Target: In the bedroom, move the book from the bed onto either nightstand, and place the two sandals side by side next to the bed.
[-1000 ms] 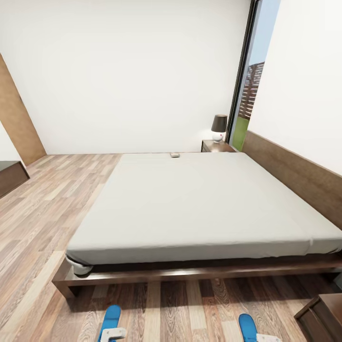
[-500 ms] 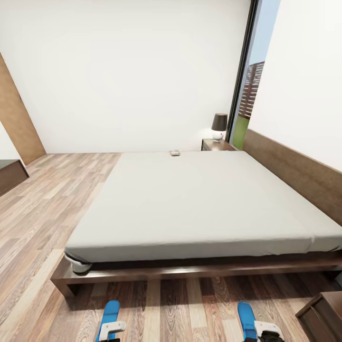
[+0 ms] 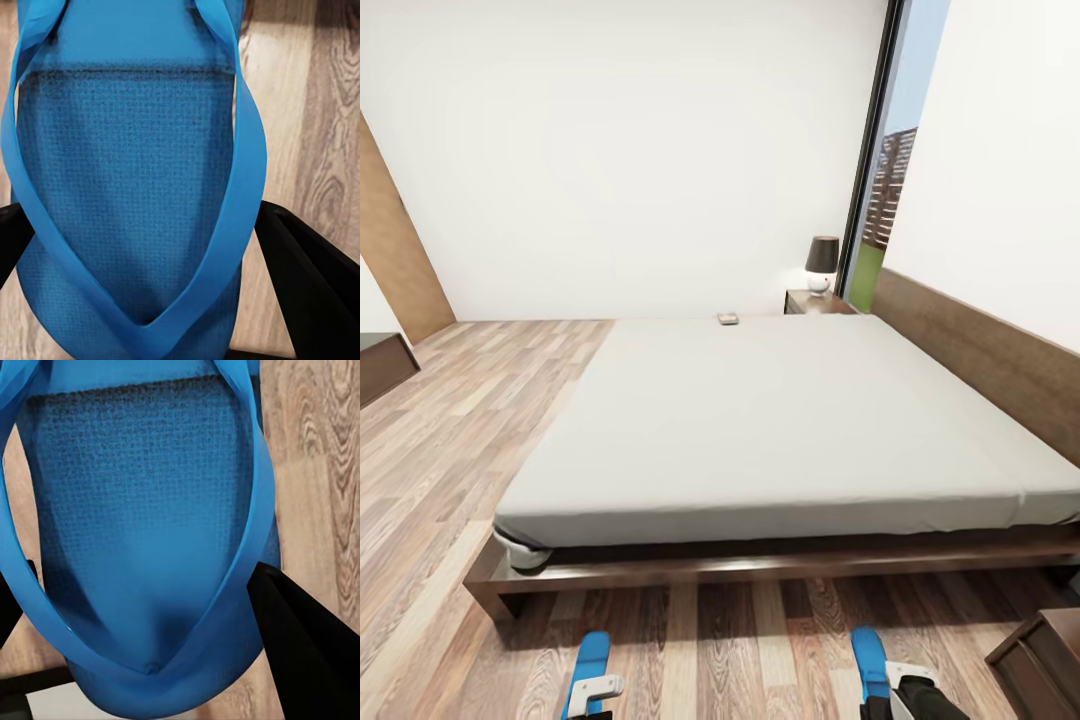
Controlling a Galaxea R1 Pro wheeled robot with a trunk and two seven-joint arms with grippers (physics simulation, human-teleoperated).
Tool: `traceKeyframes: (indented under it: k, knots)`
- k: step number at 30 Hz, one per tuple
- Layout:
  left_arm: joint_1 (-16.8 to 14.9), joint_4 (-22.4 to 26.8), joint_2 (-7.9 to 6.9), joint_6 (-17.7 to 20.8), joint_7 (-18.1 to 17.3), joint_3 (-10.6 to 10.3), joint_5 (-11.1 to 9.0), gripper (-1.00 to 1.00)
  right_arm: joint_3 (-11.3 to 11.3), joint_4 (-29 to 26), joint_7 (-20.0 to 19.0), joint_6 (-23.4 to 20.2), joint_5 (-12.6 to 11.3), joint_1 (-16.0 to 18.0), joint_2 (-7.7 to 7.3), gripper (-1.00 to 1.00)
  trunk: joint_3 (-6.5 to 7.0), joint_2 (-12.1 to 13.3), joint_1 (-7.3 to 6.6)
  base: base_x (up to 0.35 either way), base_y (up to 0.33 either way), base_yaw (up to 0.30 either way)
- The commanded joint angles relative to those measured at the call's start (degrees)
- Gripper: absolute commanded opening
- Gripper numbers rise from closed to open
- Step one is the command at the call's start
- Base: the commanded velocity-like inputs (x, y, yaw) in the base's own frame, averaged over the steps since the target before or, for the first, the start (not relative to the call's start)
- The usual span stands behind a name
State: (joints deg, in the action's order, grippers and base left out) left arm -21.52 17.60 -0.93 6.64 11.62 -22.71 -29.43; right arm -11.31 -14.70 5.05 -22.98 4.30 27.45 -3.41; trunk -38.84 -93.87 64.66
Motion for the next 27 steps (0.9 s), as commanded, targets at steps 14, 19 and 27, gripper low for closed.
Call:
traceKeyframes:
  k: [14, 19, 27]
  knots:
    - [0.0, 0.3, -0.11, 0.1, 0.4, -0.6, -0.5, -1.00, -0.3, 0.5, 0.0, 0.9, 0.5, 0.1, 0.78, -1.00, -2.57, -5.7, 3.08, 0.000, 0.000, 0.000]
    - [-0.1, 0.6, -0.12, 0.3, 0.5, -0.7, -0.4, -1.00, -0.2, 0.0, 0.0, 1.0, 0.5, 0.1, 0.90, -1.00, -3.47, -7.7, 4.17, 0.000, 0.000, 0.000]
    - [-2.9, 0.6, 0.04, 1.2, 0.6, -0.7, -0.3, -1.00, 0.1, -0.3, 0.0, 0.6, 0.5, 1.9, 0.94, -1.00, -4.90, -10.9, 5.93, 0.000, 0.000, 0.000]
